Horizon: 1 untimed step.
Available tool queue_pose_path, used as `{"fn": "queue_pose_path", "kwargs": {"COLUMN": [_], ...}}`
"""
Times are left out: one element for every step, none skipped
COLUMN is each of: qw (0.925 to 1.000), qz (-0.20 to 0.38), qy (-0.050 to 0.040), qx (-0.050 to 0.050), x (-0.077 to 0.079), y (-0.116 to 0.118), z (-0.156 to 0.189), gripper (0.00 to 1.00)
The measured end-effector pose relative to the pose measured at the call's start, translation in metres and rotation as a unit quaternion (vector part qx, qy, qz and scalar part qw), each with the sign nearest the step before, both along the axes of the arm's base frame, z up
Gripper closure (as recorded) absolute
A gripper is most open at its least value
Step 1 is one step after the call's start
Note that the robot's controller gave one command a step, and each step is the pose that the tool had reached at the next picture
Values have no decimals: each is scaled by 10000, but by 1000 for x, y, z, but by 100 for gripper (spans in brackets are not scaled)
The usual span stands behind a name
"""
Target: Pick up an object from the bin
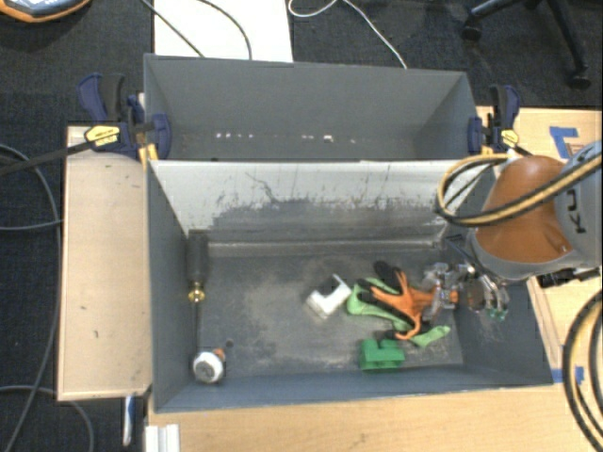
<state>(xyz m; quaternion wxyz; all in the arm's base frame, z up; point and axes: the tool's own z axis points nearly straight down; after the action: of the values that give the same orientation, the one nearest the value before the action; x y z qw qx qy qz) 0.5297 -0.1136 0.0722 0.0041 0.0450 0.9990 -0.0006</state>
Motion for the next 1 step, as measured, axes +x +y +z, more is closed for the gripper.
{"fn": "queue_pose_path", "kwargs": {"qw": [10000], "qz": [11], "qy": [0], "qx": [0], "x": [0], "y": [0], "z": [0], "gripper": [100]}}
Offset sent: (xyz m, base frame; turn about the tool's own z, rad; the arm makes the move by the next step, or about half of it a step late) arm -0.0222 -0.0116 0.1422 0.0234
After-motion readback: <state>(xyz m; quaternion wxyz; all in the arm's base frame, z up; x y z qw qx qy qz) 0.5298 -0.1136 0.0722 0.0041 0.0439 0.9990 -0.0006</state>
